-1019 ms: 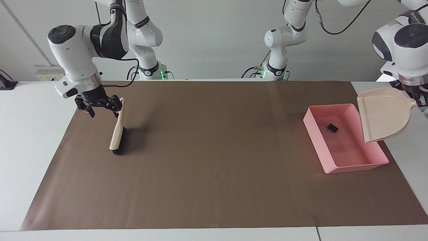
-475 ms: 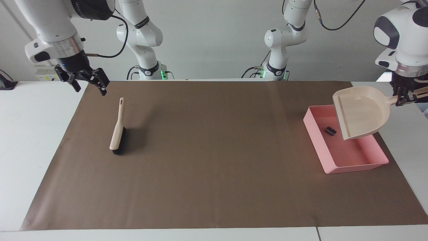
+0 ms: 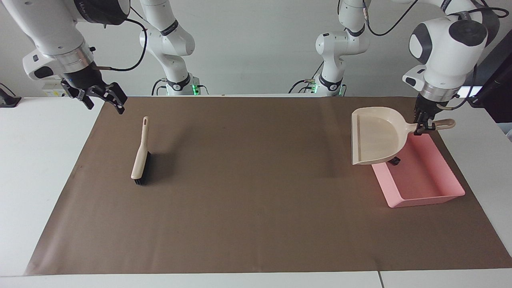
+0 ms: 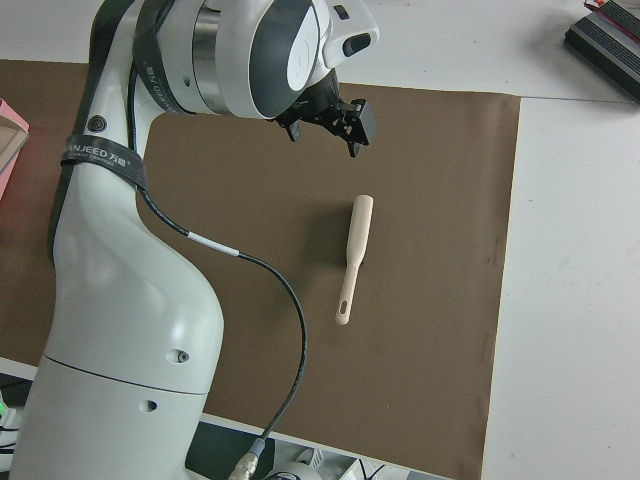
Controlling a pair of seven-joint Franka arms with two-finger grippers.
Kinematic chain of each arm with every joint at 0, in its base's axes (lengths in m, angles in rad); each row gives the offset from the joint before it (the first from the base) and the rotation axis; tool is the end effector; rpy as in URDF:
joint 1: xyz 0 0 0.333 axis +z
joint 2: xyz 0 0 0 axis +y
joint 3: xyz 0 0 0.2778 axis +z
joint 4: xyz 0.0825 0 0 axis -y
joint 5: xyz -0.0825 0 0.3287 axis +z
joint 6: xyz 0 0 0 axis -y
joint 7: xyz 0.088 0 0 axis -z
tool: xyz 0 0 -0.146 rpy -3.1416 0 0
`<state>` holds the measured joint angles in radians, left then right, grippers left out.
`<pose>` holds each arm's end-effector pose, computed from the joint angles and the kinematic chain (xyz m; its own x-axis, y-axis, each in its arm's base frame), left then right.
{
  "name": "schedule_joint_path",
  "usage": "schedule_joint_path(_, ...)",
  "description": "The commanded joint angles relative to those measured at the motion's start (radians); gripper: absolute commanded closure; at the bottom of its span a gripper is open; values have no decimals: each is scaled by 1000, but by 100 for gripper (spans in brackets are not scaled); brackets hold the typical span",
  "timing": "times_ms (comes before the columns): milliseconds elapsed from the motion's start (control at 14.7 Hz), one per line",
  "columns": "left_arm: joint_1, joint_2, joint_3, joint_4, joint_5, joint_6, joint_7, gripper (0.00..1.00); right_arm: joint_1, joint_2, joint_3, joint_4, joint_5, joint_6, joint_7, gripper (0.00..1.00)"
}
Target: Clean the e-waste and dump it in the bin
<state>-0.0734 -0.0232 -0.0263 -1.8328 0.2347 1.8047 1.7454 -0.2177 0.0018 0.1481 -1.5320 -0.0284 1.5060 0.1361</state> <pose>0.5033 -0.0220 0.4719 -0.3209 -0.9209 -0.2212 -0.9468 0.3178 0.0503 0.4908 -0.0386 0.5569 0.9783 -0.2060 -0.0237 -0.2052 -0.9782 0.0316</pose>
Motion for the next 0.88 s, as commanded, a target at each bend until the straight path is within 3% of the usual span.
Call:
schedule_joint_path(0, -109, -55, 14, -167, -9, 103, -146, 99, 1, -23, 7, -20, -4, 0, 45, 0)
schedule_joint_path(272, -247, -43, 16, -313, -9, 252, -378, 99, 12, -22, 5, -22, -4, 13, 42, 0)
schedule_joint_path(340, -276, -32, 16, -327, -9, 271, -417, 99, 52, -23, -11, -20, -4, 10, 45, 0)
schedule_joint_path(475, -327, 3, 16, -333, -9, 294, -503, 99, 179, -22, -155, -20, -4, 10, 42, 0)
schedule_joint_path(815, -385, 60, 17, -355, -8, 381, -628, 99, 198, -23, -170, -22, -4, 2, 36, 0)
